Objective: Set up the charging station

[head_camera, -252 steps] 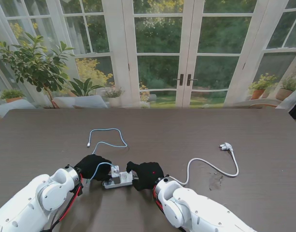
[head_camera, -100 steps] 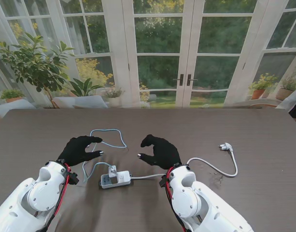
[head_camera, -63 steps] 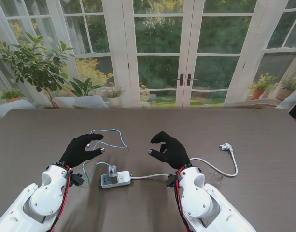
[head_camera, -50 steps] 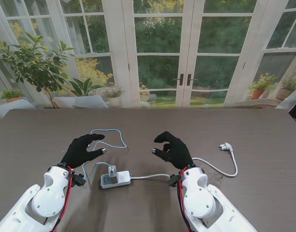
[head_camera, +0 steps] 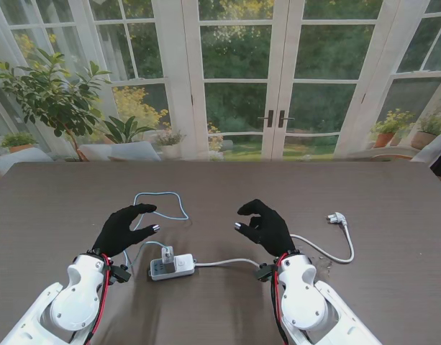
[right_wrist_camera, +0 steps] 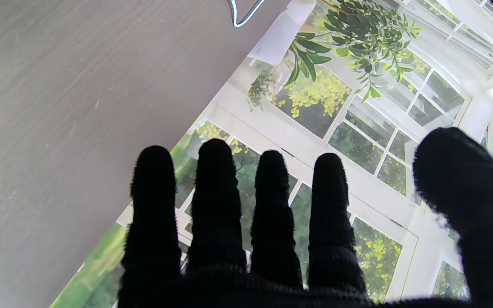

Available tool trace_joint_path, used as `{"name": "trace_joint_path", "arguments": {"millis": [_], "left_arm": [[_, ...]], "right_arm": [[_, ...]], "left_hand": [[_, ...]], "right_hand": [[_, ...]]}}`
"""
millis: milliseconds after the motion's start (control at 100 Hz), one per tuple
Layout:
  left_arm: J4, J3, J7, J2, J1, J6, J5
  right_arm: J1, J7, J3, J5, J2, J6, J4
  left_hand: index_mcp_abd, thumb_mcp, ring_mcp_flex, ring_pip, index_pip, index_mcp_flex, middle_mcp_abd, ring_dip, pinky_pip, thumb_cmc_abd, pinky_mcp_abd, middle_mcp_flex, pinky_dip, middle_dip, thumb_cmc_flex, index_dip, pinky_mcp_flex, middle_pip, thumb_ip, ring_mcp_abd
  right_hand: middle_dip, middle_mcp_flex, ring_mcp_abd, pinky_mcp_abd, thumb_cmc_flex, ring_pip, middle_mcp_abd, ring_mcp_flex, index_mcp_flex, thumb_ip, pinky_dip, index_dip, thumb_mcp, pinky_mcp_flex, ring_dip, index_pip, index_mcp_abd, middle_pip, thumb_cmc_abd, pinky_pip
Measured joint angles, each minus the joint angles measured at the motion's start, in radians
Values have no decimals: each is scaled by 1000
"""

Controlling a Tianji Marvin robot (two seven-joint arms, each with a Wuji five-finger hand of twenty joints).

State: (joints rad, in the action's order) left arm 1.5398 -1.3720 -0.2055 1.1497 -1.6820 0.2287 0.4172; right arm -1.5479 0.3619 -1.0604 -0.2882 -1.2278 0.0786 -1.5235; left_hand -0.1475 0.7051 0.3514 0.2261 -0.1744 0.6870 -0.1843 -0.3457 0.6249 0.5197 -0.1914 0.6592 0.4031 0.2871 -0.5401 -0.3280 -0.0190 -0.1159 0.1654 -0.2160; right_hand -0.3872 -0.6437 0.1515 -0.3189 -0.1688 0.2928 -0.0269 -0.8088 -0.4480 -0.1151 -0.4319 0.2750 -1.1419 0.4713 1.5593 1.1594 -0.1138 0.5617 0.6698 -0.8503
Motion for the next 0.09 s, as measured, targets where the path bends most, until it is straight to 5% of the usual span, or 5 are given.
{"name": "trace_joint_path", "arguments": {"millis": [90], "left_arm": [[4,0,0,0,-4,-6,-1]], "right_arm": [[-4,4,-3,-7,1,-1,-1]], "left_hand": [[0,0,0,-2,0,0,0,0,-2,0,0,0,0,0,0,-1,0,0,0,-1]], "right_hand": [[0,0,0,0,0,0,0,0,0,0,-3,0,0,-1,0,0,0,0,0,1]]}}
